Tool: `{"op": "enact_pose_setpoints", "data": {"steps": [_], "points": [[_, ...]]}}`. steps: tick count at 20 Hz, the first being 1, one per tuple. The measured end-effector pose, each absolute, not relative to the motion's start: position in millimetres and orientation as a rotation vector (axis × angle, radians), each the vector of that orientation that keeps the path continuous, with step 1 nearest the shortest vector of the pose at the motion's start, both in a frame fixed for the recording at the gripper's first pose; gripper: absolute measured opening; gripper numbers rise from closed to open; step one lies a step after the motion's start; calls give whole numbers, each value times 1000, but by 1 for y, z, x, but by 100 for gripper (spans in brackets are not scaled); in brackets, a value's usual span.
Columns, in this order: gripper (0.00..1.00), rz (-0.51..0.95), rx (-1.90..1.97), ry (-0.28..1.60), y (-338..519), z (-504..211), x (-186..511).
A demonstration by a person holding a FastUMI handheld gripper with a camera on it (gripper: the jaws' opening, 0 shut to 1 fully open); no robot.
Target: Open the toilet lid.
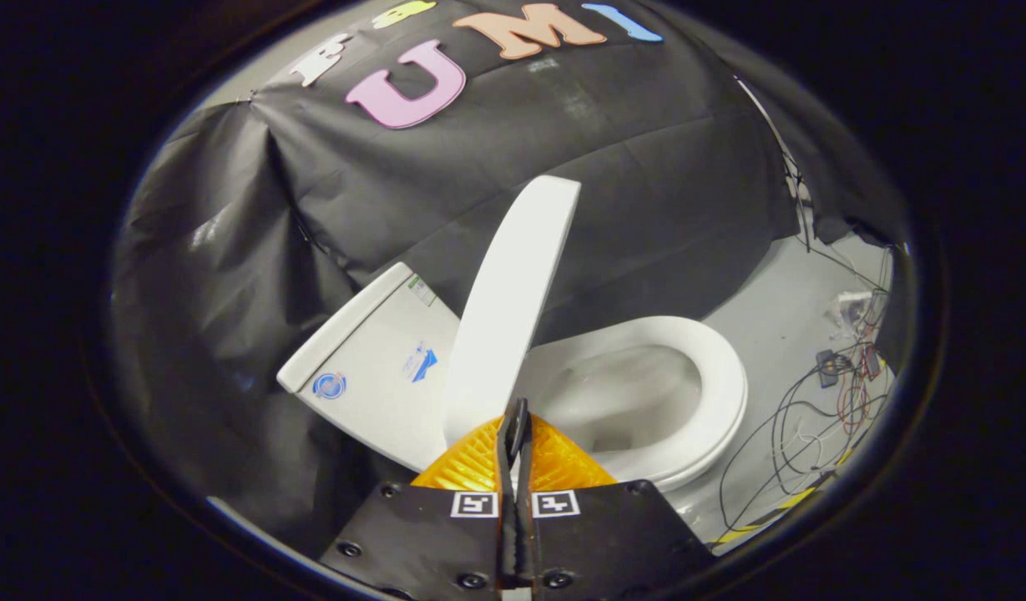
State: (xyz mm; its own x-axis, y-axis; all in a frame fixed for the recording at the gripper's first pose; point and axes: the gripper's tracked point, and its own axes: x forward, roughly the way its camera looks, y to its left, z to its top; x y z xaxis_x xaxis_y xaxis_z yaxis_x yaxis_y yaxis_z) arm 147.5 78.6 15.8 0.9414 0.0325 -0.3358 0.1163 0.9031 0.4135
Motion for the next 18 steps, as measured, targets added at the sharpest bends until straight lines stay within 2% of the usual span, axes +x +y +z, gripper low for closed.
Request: {"op": "enact_pose_setpoints", "data": {"steps": [18], "points": [[0, -23, 294, 332, 76, 23, 150]]}}
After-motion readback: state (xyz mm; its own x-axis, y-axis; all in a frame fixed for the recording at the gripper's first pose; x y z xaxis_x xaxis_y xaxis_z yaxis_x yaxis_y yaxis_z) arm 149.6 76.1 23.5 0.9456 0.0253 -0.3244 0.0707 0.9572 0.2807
